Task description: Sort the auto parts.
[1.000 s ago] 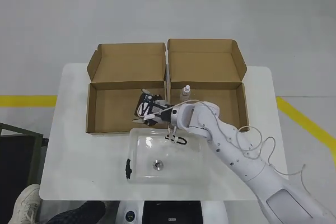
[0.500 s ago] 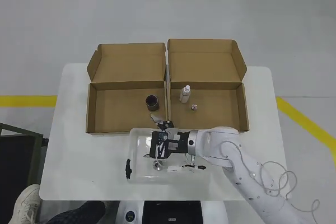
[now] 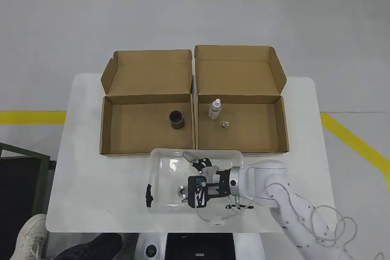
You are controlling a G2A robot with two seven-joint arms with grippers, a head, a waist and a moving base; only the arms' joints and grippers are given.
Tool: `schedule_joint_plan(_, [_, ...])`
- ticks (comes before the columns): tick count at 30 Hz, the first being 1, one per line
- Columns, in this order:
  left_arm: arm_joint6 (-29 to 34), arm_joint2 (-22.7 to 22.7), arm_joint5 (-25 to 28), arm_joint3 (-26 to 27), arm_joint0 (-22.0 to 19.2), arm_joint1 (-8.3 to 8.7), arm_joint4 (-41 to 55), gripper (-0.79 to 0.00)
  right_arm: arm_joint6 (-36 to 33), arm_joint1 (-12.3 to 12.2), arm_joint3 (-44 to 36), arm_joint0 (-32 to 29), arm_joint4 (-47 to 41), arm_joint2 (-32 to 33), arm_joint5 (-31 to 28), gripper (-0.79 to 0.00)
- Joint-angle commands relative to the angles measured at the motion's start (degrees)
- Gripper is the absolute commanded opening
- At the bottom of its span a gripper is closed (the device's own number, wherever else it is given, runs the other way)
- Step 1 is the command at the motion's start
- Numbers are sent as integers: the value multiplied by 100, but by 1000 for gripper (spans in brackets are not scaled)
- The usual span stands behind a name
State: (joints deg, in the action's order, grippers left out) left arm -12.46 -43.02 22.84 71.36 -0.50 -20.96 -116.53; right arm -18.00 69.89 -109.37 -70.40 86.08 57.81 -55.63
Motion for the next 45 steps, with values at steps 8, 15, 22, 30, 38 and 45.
schedule_joint_plan(8, [0,0,0,0,0,0,0,0,248,-37,234,33,324,-189,35,-28])
schedule_joint_plan(15, [0,0,0,0,0,0,0,0,395,-51,446,97,458,-312,126,-77])
schedule_joint_plan(22, [0,0,0,0,0,0,0,0,415,-36,879,275,409,-490,91,-92])
schedule_joint_plan(30, [0,0,0,0,0,0,0,0,432,-4,1258,509,417,-675,195,-139])
schedule_joint_plan(38, [0,0,0,0,0,0,0,0,441,21,1542,647,357,-845,203,-175])
schedule_joint_plan(45, [0,0,0,0,0,0,0,0,431,57,1680,763,291,-1016,254,-419])
